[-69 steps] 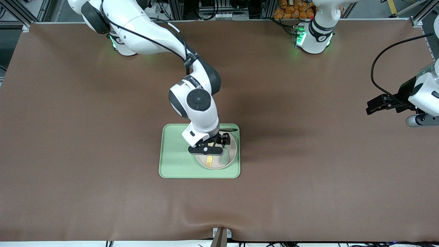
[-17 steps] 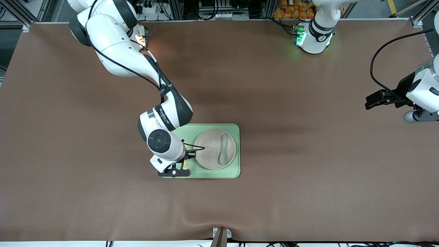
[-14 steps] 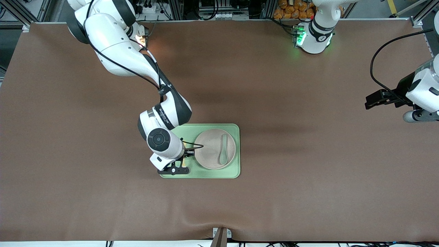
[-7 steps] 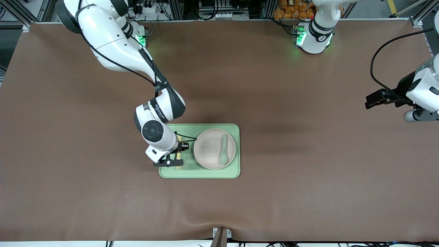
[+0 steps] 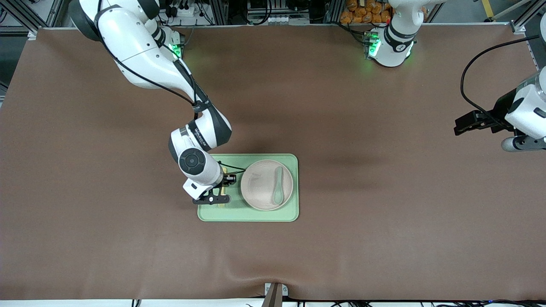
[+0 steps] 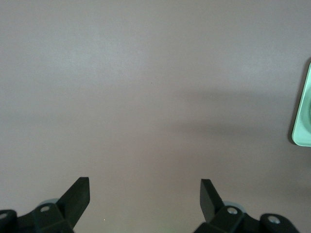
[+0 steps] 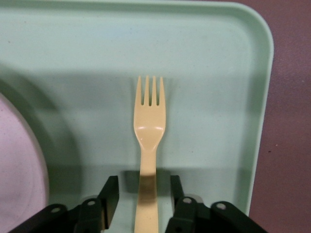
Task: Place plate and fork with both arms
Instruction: 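Lower the fork onto the tray and open the right gripper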
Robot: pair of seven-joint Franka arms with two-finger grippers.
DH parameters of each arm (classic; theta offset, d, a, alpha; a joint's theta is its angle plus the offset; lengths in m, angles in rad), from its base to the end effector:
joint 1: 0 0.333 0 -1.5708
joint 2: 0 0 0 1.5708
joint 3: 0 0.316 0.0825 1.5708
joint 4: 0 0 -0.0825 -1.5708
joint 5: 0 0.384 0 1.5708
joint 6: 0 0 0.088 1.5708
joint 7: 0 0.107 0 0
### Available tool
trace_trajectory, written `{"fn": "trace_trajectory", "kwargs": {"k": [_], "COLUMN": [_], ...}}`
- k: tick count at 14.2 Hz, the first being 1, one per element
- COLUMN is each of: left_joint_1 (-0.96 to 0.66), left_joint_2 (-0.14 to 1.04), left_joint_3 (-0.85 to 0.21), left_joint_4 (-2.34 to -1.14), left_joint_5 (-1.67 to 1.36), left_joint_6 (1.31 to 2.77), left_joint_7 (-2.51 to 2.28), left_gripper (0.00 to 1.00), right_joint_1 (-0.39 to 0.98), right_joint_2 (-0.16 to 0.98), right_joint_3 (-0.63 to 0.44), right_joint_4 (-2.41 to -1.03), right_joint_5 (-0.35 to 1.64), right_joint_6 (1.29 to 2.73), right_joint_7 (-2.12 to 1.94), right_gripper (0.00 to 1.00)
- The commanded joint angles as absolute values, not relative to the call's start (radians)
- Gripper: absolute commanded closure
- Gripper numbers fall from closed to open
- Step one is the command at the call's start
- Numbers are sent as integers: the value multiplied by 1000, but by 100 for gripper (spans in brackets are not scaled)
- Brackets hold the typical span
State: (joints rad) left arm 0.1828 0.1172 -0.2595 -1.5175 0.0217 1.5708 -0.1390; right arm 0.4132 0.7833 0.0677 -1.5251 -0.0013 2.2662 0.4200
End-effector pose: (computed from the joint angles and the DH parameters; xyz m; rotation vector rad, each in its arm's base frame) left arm 0.5865 -0.0342 0.5847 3.1368 0.0980 -0.0950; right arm 0.6281 0.3196 0.1919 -3.1148 -0.0670 0.0889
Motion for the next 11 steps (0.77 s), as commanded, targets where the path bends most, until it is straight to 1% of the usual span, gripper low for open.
{"fn": "trace_trajectory", "kwargs": {"k": [1,4,6,7,11], "left_joint_1": [187,187,187,187,186], "left_joint_2": [90,91,91,91,89], "left_joint_3": [-262,-262,-262,-262,-264], "left_joint_4": [-1537,-1537,-1536,-1536,-1534], "left_joint_5": [29,29,29,29,29], "left_joint_6": [1562,1563,1563,1563,1563], "left_joint_7": [-121,-121,-123,-123,-135], "left_gripper": [0,0,0,0,0], "right_joint_1": [405,379,300,267,114], "right_joint_2": [744,739,739,730,637], "right_joint_3": [77,71,86,112,205], "right_joint_4": [-1525,-1442,-1411,-1407,-1384], "right_joint_5": [11,9,11,11,2], "right_joint_6": [2266,2163,2116,2091,1959], "right_joint_7": [414,413,407,407,402], "right_gripper": [0,0,0,0,0]}}
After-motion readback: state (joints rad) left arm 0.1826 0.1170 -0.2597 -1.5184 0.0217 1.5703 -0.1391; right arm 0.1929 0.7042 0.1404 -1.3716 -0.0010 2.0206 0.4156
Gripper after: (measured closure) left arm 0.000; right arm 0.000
